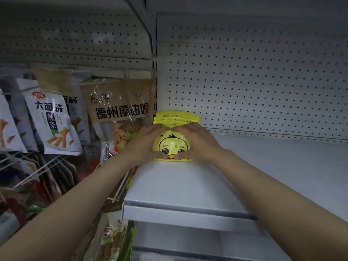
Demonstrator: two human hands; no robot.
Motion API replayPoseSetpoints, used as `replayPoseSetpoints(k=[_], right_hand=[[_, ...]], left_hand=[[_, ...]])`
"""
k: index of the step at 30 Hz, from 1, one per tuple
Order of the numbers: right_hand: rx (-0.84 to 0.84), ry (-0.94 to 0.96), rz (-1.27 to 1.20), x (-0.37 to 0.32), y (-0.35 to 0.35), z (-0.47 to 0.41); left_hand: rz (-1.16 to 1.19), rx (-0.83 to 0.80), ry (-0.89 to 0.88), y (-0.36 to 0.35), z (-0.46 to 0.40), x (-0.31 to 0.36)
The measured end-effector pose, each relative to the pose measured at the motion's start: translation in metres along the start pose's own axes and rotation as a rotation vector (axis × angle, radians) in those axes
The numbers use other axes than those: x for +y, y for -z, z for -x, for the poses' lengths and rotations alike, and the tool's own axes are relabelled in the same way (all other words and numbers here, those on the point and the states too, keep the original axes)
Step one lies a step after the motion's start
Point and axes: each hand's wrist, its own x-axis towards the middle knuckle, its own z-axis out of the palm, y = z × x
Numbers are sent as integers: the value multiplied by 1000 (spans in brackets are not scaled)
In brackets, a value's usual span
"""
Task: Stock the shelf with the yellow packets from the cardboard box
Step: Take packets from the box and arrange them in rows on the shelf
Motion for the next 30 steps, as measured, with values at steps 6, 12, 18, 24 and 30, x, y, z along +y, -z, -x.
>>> replayPoseSetpoints(k=[6,12,18,24,30], right_hand=[[28,-41,120,-11,-1,3],[2,-83,229,-28,14,12],[-32,-148,143,-48,52,43],[-5,-100,58,-97,88,105],[-12,54,-68,-164,98,167]], left_hand=[[-61,-51,12,5,-2,7],[-184,-112,146,16,5,33],[-240,-65,295,49,46,80],[-224,65,393,89,134,140],[-283,153,515,119,235,182]])
